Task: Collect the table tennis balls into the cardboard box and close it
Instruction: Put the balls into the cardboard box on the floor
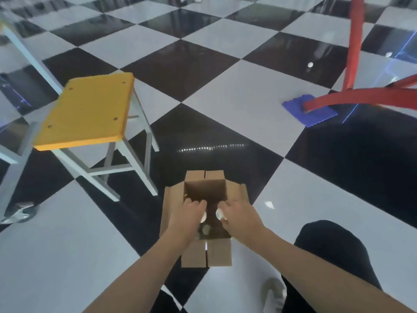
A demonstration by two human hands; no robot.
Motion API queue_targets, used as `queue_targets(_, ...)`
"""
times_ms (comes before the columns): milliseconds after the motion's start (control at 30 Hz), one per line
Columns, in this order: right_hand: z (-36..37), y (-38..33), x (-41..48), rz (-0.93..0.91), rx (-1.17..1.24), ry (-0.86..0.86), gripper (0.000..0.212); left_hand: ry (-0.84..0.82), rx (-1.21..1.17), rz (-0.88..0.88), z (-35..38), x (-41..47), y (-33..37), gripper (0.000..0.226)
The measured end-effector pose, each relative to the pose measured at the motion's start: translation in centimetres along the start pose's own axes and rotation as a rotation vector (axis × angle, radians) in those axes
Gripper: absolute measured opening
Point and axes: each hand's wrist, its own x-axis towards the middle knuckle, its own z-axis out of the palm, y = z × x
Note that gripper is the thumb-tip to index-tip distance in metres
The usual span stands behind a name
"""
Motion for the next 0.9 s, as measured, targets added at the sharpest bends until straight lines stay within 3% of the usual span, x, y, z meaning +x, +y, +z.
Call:
queue_targets(200,2.5,-0.2,-0.4,-0.034,-0.006,-0.025,0.027,-0.022,-0.045,0.041,2.1,0.3,1.0,0.041)
queue_targets(300,2.2,-0.4,-0.6,-0.026,-0.025,0.021,0.038,-0.065,-0.007,0.02,1.4,0.8,1.0,0.035)
queue_targets(400,1.7,-0.4,-0.4,-0.014,-0.099,0.045,0.055,-0.022,0.006,-0.046,0.8,1.2,1.1,0.057)
queue_targets(533,0.8,0.4,-0.1,0.056,-0.104,0.108,0.063,0.143,0.062,-0.109,-0.5,1.3,1.3,0.075)
queue_targets(733,-2.4,2.1,-0.1,0.103,-0.203,0.116,0.068,0.309,0.113,-0.129,-3.8,1.7,1.6,0.082)
queue_targets(900,-9.2,3.6,-2.4,0.161,-0.24,0.045,0.071,0.301,0.111,-0.112,-10.3,0.3,2.7,0.079)
